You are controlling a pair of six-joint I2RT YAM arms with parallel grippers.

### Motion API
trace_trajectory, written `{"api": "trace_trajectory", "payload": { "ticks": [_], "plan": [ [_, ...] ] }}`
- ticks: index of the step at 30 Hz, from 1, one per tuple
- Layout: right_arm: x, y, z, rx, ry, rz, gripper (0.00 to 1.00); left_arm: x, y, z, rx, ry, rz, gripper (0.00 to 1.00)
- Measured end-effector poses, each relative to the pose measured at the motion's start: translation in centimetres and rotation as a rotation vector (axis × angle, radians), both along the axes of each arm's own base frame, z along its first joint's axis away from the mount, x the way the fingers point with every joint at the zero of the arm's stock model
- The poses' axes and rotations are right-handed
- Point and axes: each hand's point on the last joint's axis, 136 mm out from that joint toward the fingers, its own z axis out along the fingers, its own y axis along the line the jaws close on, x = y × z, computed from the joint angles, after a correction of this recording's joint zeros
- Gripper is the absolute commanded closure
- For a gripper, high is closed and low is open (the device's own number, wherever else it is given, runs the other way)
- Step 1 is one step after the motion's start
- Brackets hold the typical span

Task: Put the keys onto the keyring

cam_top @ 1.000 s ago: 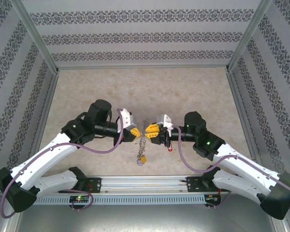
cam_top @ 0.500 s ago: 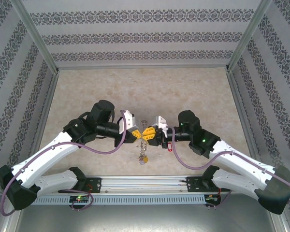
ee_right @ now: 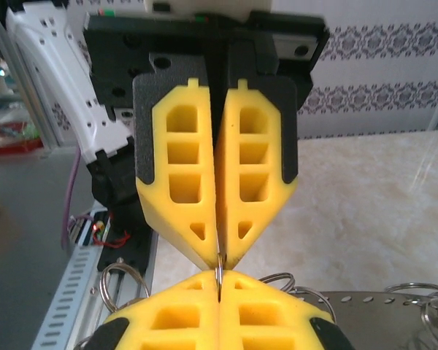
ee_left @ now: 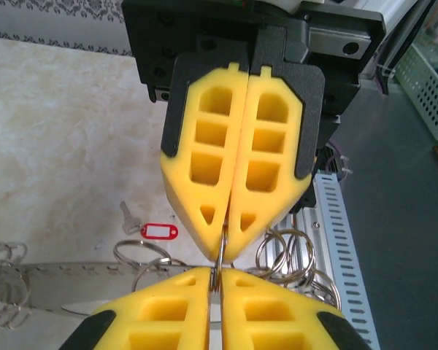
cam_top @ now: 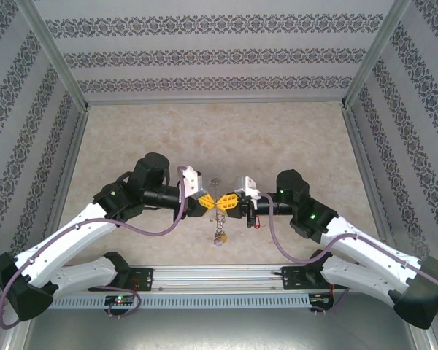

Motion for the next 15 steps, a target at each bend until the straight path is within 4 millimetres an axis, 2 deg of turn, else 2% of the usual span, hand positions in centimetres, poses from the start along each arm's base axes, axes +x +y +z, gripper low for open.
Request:
{"api": "trace_trajectory", "payload": {
  "ticks": [6, 15],
  "plan": [
    [-0.2, 0.1, 1.7, 0.093, 0.002, 0.012, 1.0, -0.1, -0.5, 0.1, -0.058, 0.026, -0.005, 0.87],
    [-0.3, 0.1, 3.2, 0.171, 0.005, 0.023, 1.0, -0.4, -0.6, 1.6, -0.126, 0.005, -0.008, 0.88]
  ]
}}
